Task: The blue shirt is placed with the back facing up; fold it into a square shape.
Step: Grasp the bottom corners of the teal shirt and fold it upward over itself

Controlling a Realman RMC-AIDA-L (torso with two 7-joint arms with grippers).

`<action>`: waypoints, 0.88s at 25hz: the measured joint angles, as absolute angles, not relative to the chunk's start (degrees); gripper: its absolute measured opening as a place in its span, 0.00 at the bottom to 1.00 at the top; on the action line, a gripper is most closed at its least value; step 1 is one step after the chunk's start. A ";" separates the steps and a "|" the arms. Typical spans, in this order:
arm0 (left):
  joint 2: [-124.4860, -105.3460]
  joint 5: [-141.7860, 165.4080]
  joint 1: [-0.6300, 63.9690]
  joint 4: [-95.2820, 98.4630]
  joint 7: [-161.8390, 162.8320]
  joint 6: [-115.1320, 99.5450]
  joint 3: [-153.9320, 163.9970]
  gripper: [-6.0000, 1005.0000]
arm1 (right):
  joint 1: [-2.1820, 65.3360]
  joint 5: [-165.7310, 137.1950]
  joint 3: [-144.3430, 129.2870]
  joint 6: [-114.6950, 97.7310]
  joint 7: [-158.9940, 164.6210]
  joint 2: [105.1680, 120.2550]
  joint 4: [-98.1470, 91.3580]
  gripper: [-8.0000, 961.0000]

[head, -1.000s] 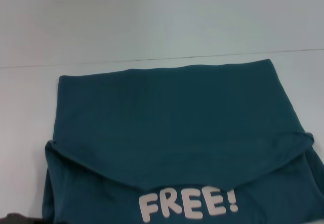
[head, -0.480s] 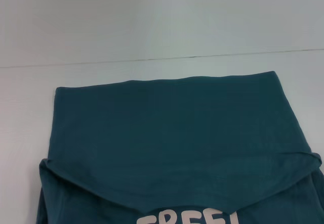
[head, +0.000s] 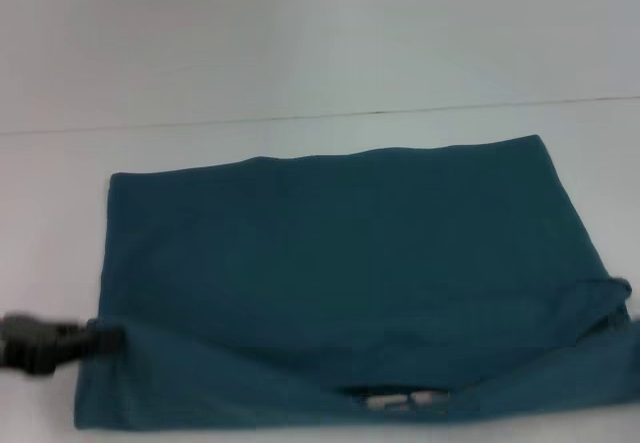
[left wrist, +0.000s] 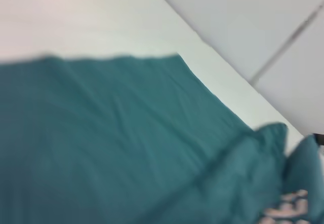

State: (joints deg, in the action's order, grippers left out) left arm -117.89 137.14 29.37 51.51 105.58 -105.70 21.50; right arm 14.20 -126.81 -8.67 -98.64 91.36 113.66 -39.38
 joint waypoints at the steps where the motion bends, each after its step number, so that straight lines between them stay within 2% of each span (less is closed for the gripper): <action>1: -117.38 136.73 30.89 50.16 105.60 -103.69 21.40 0.05 | 15.76 -126.79 -8.05 -97.68 91.37 113.66 -39.37 0.06; 11: -116.61 133.17 42.72 40.21 104.68 -75.63 21.87 0.05 | 31.77 -126.67 -7.48 -75.58 89.46 113.59 -34.10 0.09; 18: -117.03 130.43 47.12 34.18 101.48 -56.73 22.53 0.05 | 40.78 -125.28 -8.91 -55.10 84.70 115.32 -29.62 0.10; 22: -117.44 127.84 48.27 31.31 98.60 -49.00 22.79 0.05 | 43.01 -120.53 -11.19 -47.86 78.88 115.96 -26.66 0.11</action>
